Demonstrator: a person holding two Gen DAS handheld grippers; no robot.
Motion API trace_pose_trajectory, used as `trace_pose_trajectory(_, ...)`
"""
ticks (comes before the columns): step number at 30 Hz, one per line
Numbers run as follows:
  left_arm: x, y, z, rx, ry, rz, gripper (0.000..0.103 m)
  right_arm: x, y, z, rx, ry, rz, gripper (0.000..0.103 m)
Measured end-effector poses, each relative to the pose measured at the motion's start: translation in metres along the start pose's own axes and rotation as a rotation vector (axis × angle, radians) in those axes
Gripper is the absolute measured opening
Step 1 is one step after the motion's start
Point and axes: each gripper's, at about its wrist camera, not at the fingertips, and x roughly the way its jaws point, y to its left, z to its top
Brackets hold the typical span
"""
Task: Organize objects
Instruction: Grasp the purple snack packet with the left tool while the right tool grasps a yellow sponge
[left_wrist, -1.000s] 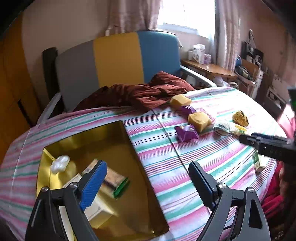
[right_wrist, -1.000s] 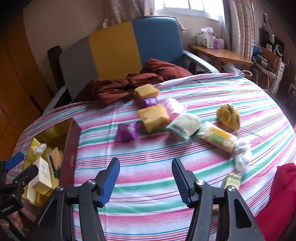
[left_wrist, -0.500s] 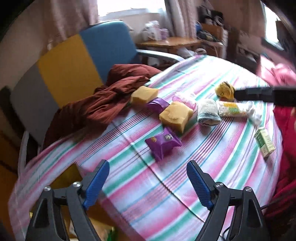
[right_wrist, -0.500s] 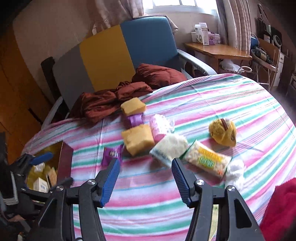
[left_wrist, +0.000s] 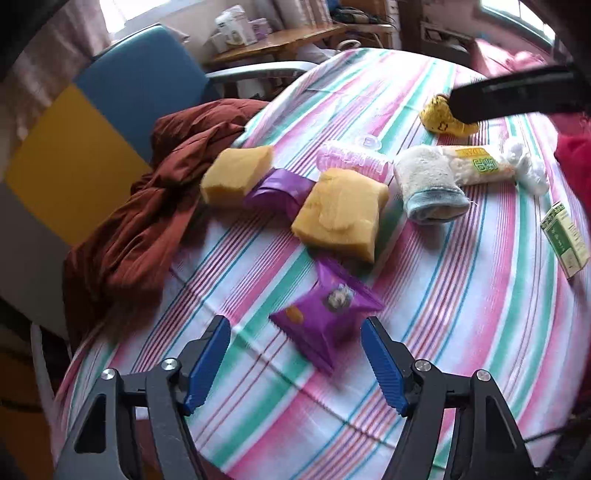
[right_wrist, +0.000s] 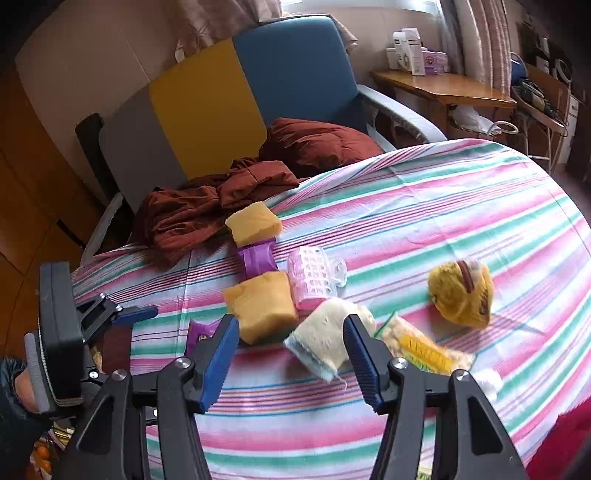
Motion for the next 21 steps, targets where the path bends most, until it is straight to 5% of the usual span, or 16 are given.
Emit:
trace_pose_trajectory(4,0.018,0.0,0.006,-0.011,0.028,-0.042,0.065,0.014,-0.001,0.015,-0.005,0.017,0.022,0.059)
trace_pose_trajectory(7,0.027,-0.006,0.006,-0.003,0.056,-0.081,0.044,0.025,0.002,0.029,-0.024,0.019,0.03,0.059)
trace_pose_trajectory(9,0.026,-0.007,0.003,-0.02,0.057,-0.094,0.04,0.035,0.004,0.04,-0.031,0.025,0.044,0.059)
trace_pose_trajectory(13,0.015,-0.001,-0.005,-0.114,0.058,-0.119,0.037,0.061,0.01,0.06,-0.06,0.037,0.081,0.061)
trace_pose_trajectory(16,0.001,0.011,-0.012,-0.211,0.057,-0.116,0.037,0.089,0.024,0.076,-0.1,0.058,0.11,0.075)
trace_pose_trajectory(21,-0.033,0.022,-0.029,-0.326,0.004,-0.114,0.037,0.144,0.054,0.098,-0.201,0.124,0.046,0.08)
